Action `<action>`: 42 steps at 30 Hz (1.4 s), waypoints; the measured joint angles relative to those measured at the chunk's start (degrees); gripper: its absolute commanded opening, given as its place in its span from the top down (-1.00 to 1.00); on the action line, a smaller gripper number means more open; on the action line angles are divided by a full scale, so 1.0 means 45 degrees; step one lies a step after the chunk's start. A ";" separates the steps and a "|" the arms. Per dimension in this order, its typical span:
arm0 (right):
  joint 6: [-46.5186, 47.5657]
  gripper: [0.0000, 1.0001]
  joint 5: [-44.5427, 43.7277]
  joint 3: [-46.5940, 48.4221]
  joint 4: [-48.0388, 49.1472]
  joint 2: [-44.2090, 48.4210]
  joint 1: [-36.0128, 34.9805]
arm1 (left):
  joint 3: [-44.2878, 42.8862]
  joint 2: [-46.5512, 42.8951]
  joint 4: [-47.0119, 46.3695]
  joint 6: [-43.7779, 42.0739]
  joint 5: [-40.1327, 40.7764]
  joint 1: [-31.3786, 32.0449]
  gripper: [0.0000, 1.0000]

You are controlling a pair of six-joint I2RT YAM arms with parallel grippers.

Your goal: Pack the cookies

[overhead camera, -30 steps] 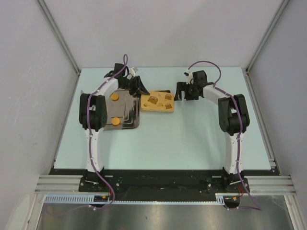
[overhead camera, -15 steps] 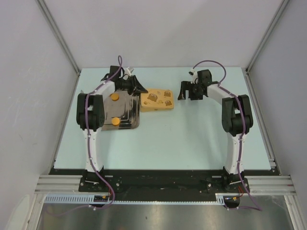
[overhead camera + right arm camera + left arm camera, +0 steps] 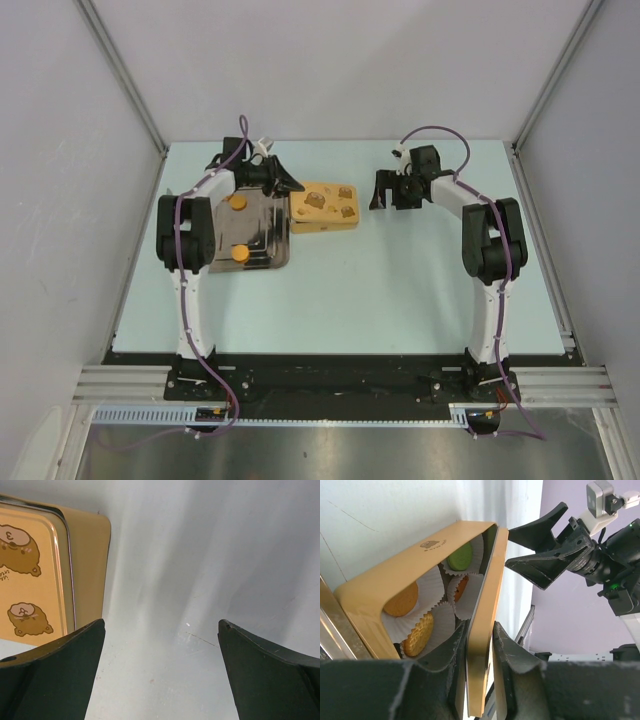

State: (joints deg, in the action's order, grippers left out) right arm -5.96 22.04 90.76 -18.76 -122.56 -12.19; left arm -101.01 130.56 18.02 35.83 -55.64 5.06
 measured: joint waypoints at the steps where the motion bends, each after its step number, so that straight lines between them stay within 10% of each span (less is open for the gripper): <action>1: 0.0000 -0.99 -0.0005 0.0000 -0.0005 0.0000 -0.0024 | 0.0019 0.0005 -0.0049 0.0058 -0.0024 -0.0015 0.58; 42: -0.0087 -0.99 0.0991 0.0588 0.0063 0.0272 -0.0670 | 0.1044 0.0087 -0.2827 0.2943 -0.0068 -0.0131 0.65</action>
State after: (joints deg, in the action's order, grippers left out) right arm -6.35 26.50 93.41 -18.48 -121.34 -15.20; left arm -96.31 130.96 5.30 49.08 -55.94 4.47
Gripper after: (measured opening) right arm 0.995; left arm 0.229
